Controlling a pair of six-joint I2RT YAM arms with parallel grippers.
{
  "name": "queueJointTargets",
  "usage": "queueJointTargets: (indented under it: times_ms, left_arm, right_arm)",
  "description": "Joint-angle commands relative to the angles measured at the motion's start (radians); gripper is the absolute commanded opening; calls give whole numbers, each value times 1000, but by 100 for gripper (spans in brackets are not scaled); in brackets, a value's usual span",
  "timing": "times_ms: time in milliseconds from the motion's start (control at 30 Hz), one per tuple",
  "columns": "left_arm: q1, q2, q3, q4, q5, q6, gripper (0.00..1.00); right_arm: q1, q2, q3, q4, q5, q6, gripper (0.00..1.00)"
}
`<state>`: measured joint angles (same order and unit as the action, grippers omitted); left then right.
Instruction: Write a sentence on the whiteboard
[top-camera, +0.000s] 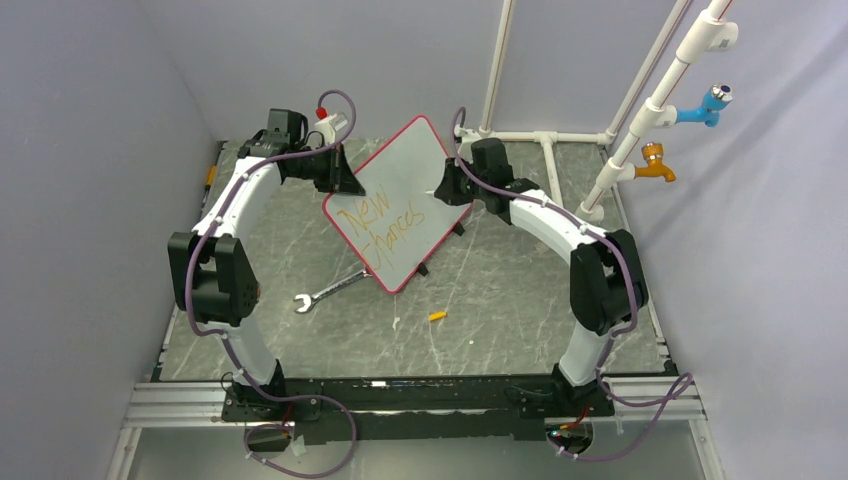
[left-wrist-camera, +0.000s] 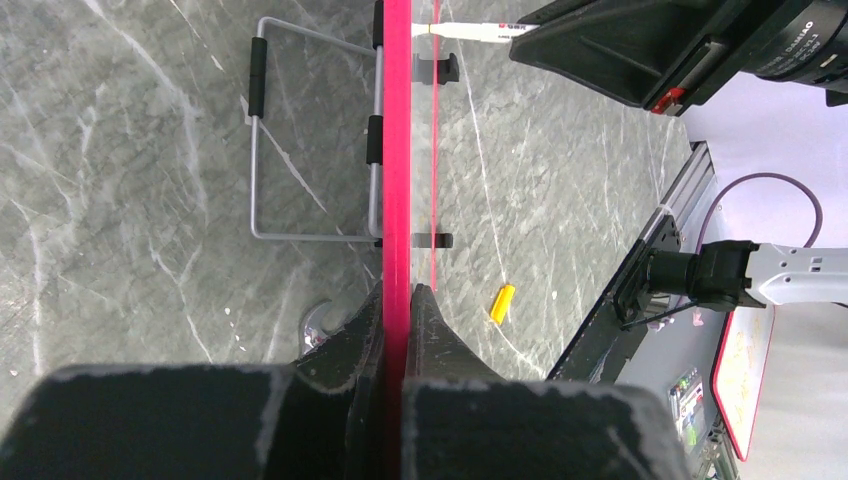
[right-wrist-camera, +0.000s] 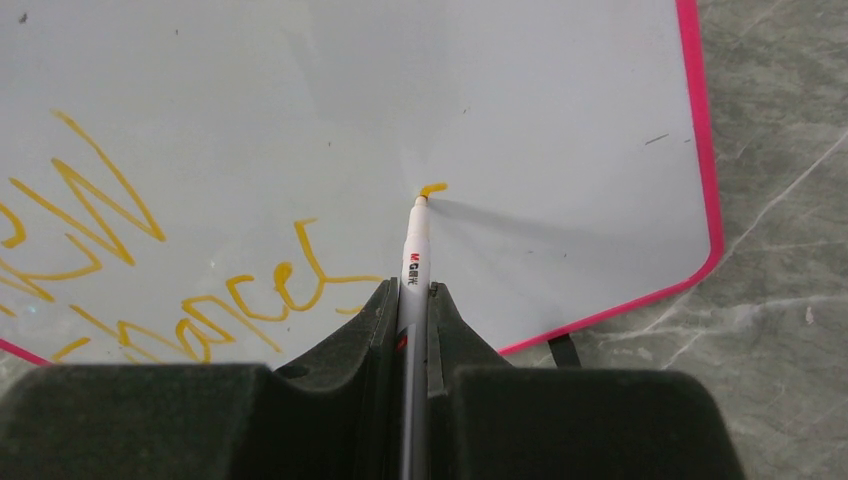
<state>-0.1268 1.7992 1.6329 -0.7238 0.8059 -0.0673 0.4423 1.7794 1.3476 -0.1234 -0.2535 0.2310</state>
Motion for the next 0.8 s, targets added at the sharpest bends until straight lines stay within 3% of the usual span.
queueJointTargets:
  times_ms: [0, 267, 767]
  left_arm:
    - [-23, -18, -5, -11, -89, 83, 0]
    - [-23, -20, -5, -12, -89, 84, 0]
    - [-23, -24, -8, -12, -91, 86, 0]
  right_arm:
    - [33, -7, -49, 11, -54, 2, 0]
    - [33, -20, -86, 5, -33, 2, 0]
    - [32, 37, 49, -80, 91, 6, 0]
